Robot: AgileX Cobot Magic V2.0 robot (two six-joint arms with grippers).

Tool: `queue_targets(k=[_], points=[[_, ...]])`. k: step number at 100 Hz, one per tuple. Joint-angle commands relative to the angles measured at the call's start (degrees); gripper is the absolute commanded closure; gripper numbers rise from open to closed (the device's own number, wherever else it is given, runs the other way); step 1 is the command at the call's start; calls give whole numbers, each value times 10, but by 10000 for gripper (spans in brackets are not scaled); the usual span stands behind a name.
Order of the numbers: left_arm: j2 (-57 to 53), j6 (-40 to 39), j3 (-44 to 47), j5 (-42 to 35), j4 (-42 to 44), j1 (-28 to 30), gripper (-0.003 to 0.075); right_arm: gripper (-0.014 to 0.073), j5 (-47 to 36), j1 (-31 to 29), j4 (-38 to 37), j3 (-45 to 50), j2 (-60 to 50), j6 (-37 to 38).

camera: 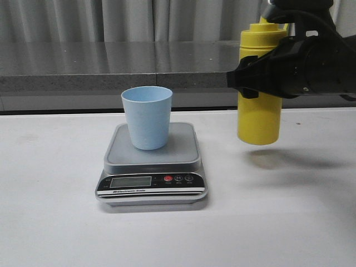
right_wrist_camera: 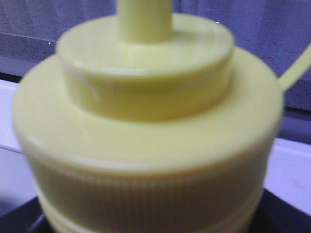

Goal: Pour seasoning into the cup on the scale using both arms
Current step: 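Turn the yellow bottle upright and move it back beside the scale, then lower the yellow bottle onto the table and open the right gripper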

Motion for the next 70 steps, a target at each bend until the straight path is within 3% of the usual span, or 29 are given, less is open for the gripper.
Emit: queue_targets(k=[1, 33, 70], points=[[8, -3, -15, -45, 0, 3, 740, 452, -71, -4, -3, -9, -10, -6], [8, -3, -15, -45, 0, 3, 740, 452, -121, -4, -4, -9, 35, -4], [8, -3, -15, -45, 0, 3, 740, 452, -124, -4, -4, -9, 57, -2]])
